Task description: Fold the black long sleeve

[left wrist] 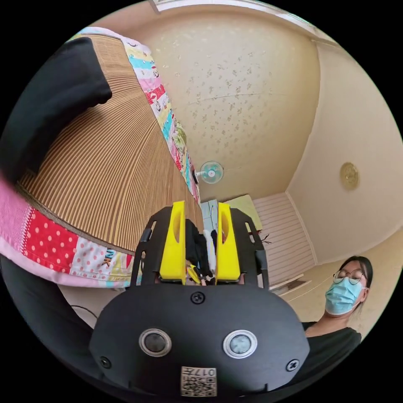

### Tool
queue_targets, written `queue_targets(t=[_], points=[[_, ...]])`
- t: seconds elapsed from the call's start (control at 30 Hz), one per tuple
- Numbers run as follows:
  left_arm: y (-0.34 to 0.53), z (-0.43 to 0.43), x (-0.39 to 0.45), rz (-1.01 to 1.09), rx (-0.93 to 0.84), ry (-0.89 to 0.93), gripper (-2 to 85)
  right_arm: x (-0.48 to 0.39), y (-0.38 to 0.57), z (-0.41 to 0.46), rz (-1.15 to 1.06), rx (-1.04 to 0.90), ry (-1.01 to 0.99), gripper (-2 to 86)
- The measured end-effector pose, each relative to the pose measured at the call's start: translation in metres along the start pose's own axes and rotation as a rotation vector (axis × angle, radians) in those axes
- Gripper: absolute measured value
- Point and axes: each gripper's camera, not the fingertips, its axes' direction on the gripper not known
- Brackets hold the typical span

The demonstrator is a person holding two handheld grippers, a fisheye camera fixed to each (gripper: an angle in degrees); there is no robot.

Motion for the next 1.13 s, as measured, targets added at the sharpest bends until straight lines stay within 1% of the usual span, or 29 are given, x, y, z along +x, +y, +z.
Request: queue_targets(t=[0.07, 0.23, 0.53, 0.6, 0.73, 0.8, 0.9, 1.0, 1.07, 1.1, 1.13], points=[[-0.008, -0.016, 0.002, -0.031, 0.059, 0.102, 11.3, -0.007, -0.009, 0.011, 0.022, 0.033, -0.023, 9.8], [-0.01, -0.032, 0.007, -0.064, 0.118, 0.202, 11.3, -0.018, -0.038, 0.042, 0.077, 0.043, -0.033, 11.1], [0.005, -0.013, 0.0, -0.104, 0.113, 0.142, 11.3, -0.015, -0.067, 0.118, 0.097, 0.049, -0.06, 5.8], [0.01, -0.005, -0.005, -0.12, 0.107, 0.13, 11.3, -0.022, -0.063, 0.125, 0.097, 0.039, -0.028, 4.8], [0.02, 0.014, -0.019, -0.15, 0.098, 0.102, 10.8, -0.051, -0.029, 0.138, -0.062, 0.009, 0.093, 3.6], [0.023, 0.019, -0.021, -0.148, 0.111, 0.079, 10.9, -0.053, -0.009, 0.142, -0.103, 0.004, 0.086, 3.5], [0.021, 0.029, -0.016, -0.105, 0.104, -0.018, 11.2, -0.043, 0.013, 0.14, -0.156, -0.016, 0.054, 3.9], [0.014, 0.034, 0.003, -0.003, 0.108, -0.228, 11.3, -0.026, 0.026, 0.12, -0.133, -0.022, 0.036, 4.4], [0.003, 0.037, 0.023, 0.097, 0.12, -0.495, 11.7, -0.016, 0.04, 0.105, -0.141, -0.032, 0.008, 4.7], [0.0, 0.039, 0.027, 0.12, 0.123, -0.562, 11.8, -0.013, 0.043, 0.102, -0.143, -0.037, 0.009, 4.8], [-0.009, 0.043, 0.034, 0.159, 0.133, -0.686, 12.3, -0.01, 0.05, 0.097, -0.147, -0.049, 0.024, 5.0]])
